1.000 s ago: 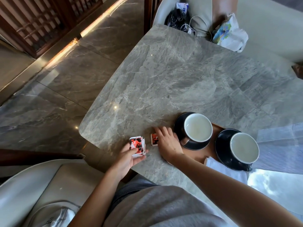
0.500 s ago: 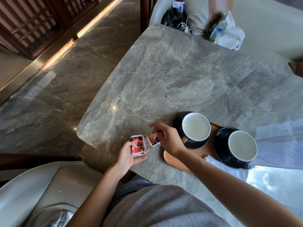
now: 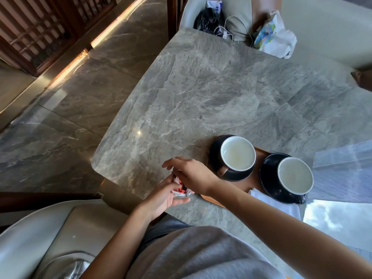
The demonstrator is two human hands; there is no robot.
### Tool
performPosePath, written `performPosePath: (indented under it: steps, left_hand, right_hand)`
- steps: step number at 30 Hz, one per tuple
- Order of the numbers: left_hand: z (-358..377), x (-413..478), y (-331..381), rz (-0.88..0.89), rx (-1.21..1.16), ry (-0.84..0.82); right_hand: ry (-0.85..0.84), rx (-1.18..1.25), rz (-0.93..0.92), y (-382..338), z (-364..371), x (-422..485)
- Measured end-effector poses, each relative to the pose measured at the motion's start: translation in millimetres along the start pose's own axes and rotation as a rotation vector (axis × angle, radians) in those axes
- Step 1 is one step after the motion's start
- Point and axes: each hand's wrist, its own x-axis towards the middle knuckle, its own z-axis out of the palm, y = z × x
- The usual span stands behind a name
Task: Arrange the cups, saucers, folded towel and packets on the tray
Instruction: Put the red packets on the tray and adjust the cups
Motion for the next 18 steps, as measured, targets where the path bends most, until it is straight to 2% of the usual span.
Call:
performPosePath:
  steps: [4,9,18]
  left_hand:
    - [-2,1,-2,0.021,0.018,0.032]
    - [0,3,-1,0.008,0.056,0.079]
    - [6,5,-1,0.002,0.127,0.128]
  right_hand:
    - [0.115,0.010,0.029,5,1,-11]
    - [-0.038,-0.300,0.067,16,15,-29]
    - [0.044,-0.398,-0.001,24,32,-25]
